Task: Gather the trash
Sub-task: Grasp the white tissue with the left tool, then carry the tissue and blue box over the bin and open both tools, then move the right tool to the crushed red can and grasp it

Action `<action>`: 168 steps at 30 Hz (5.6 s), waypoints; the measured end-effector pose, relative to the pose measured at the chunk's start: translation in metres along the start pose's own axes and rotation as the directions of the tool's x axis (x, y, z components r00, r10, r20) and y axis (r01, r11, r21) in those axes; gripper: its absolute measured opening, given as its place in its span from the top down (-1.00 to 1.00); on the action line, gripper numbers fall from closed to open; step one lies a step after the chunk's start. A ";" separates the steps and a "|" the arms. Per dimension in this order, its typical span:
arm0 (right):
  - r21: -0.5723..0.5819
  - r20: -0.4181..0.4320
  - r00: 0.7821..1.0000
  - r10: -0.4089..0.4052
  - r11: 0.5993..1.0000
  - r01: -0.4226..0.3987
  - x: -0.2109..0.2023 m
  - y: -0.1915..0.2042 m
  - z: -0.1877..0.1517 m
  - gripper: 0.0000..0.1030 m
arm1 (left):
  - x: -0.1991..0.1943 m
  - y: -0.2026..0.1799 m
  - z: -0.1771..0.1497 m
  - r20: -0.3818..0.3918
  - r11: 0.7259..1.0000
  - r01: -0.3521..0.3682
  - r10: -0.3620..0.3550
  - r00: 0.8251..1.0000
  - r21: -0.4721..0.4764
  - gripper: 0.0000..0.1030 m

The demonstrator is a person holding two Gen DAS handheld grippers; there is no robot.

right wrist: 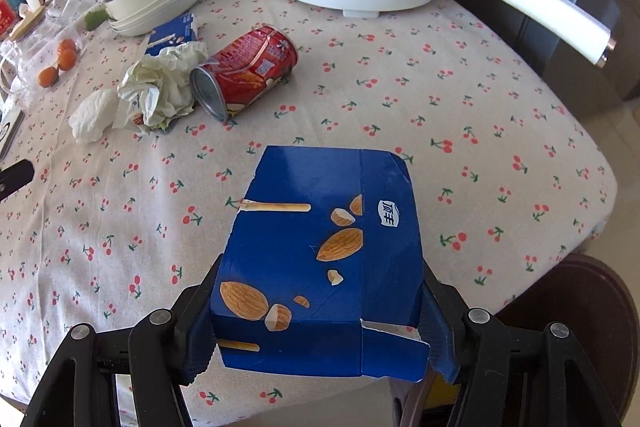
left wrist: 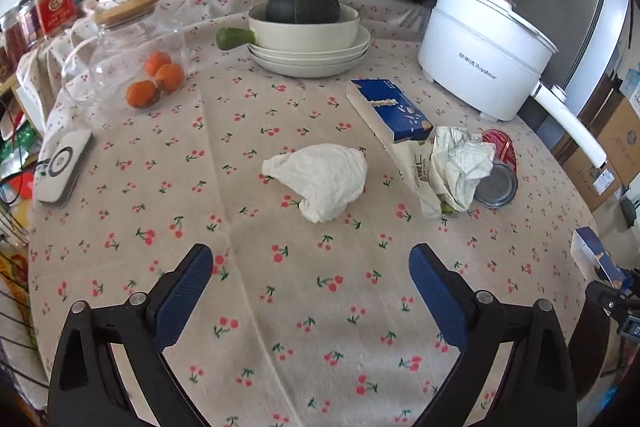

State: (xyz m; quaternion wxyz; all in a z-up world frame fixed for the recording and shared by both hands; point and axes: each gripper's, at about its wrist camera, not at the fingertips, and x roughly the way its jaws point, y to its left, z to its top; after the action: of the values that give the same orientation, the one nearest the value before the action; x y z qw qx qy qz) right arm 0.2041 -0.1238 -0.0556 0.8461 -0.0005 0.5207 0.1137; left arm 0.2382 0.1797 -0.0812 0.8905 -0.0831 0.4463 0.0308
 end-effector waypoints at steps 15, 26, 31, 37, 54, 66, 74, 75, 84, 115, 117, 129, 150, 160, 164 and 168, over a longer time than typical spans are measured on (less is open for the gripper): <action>0.010 -0.048 0.998 -0.037 0.999 0.038 0.021 -0.035 -0.005 -0.38 | 0.065 0.004 0.026 -0.004 0.988 0.117 -0.118 0.993 -0.102 0.55; 0.021 0.018 0.999 -0.045 0.999 0.045 -0.021 -0.038 -0.021 -0.38 | 0.004 -0.014 -0.011 -0.025 0.991 0.132 -0.133 0.991 -0.008 0.74; 0.056 0.050 0.999 -0.021 0.998 0.018 -0.047 -0.041 -0.035 -0.38 | -0.034 -0.025 -0.032 -0.025 0.988 0.152 -0.152 0.988 0.014 0.74; 0.075 0.079 0.997 -0.023 0.997 0.017 -0.076 -0.050 -0.059 -0.38 | -0.079 -0.046 -0.056 -0.009 0.980 0.192 -0.192 0.981 0.045 0.74; 0.212 0.128 0.991 -0.034 0.977 0.007 -0.125 -0.103 -0.112 -0.38 | -0.140 -0.133 -0.098 -0.010 0.926 0.365 -0.366 0.931 0.099 0.74; 0.305 0.078 0.993 -0.084 0.951 0.057 -0.126 -0.158 -0.138 -0.39 | -0.114 -0.241 -0.117 -0.140 0.855 0.477 -0.457 0.878 0.204 0.74; 0.331 0.047 0.994 -0.100 0.940 0.079 -0.125 -0.183 -0.151 -0.39 | -0.091 -0.309 -0.143 -0.246 0.806 0.521 -0.464 0.851 0.280 0.74; 0.335 0.044 0.994 -0.102 0.939 0.081 -0.125 -0.186 -0.152 -0.39 | -0.087 -0.315 -0.146 -0.256 0.802 0.523 -0.462 0.849 0.290 0.73; 0.362 0.018 0.994 -0.111 0.927 0.097 -0.121 -0.203 -0.159 -0.39 | -0.063 -0.335 -0.159 -0.311 0.814 0.505 -0.419 0.853 0.287 -0.62; 0.387 -0.013 0.994 -0.106 0.916 0.102 -0.099 -0.185 -0.141 -0.84 | -0.092 -0.232 -0.123 -0.197 0.908 0.334 -0.290 0.937 0.252 -1.00; 0.378 -0.014 0.995 -0.101 0.920 0.099 -0.098 -0.179 -0.138 -0.85 | -0.093 -0.225 -0.120 -0.194 0.913 0.330 -0.288 0.938 0.240 -1.00; 0.284 0.023 0.998 -0.064 0.957 0.055 -0.098 -0.126 -0.108 -0.86 | -0.106 -0.169 -0.105 -0.129 0.949 0.285 -0.269 0.955 0.134 -1.00; 0.094 0.121 0.993 0.000 0.996 -0.012 -0.072 0.008 -0.043 -0.88 | -0.122 -0.031 -0.087 -0.028 0.991 0.092 -0.095 0.995 -0.094 -1.00; 0.091 0.103 0.995 0.011 0.996 -0.020 -0.024 0.035 0.007 -0.88 | -0.113 0.010 -0.077 -0.026 0.987 0.027 -0.031 0.999 -0.159 -1.00; 0.073 0.097 0.995 0.003 0.997 -0.010 0.000 0.044 0.035 -0.88 | -0.107 0.018 -0.071 -0.021 0.992 -0.024 0.022 1.000 -0.122 -1.00; 0.085 0.082 0.996 0.029 0.996 -0.036 0.027 0.052 0.060 -0.88 | -0.101 0.030 -0.071 -0.008 0.994 -0.076 0.076 0.997 -0.083 -1.00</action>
State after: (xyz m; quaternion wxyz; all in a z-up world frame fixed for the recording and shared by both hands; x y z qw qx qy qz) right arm 0.2589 -0.0610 -0.0456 0.8638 0.0493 0.4904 0.1048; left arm 0.1179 0.1990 -0.0460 0.8834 -0.1031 0.4495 0.0831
